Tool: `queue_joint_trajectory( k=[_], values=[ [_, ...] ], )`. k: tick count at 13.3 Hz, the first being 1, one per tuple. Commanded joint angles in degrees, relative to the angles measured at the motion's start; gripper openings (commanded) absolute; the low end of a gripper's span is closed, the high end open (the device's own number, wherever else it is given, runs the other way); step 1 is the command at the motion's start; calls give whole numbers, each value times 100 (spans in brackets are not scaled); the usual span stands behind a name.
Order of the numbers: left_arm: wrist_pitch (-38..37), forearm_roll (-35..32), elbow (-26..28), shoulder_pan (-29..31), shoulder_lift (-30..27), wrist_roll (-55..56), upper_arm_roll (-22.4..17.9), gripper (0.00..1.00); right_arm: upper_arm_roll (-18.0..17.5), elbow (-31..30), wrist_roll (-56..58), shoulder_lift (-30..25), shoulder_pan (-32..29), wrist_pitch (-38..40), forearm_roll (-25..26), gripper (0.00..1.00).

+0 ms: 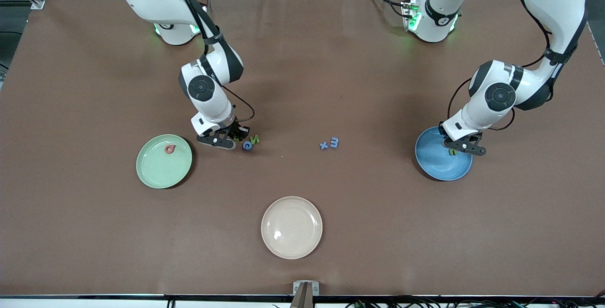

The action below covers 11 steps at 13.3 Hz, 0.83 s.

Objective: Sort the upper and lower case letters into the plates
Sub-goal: 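Carry the b to the blue plate while the right gripper grasps the green B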

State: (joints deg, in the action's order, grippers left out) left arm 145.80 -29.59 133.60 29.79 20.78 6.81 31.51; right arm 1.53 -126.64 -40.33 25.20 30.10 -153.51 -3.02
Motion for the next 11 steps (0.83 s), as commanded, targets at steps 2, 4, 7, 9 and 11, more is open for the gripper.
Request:
queue_joint_trajectory(
  k=[2,4,7,9,11],
  values=[
    [54,-91,-9,26,93,40,57,22,-4,428,375,-6,-468,558,91,4],
    [54,-91,-9,26,146,40,57,23,14,499,1042,-15,-863,577,91,4],
    [54,-91,-9,26,216,31,57,25,14,1086,1519,-68,-1330,1609,91,3],
    [54,-91,-9,26,243,22,57,27,14,1317,1756,-85,-1532,2044,100,3],
    [54,-91,-36,27,199,-4,57,47,14,1300,2125,-77,-1813,2036,204,3]
  ],
)
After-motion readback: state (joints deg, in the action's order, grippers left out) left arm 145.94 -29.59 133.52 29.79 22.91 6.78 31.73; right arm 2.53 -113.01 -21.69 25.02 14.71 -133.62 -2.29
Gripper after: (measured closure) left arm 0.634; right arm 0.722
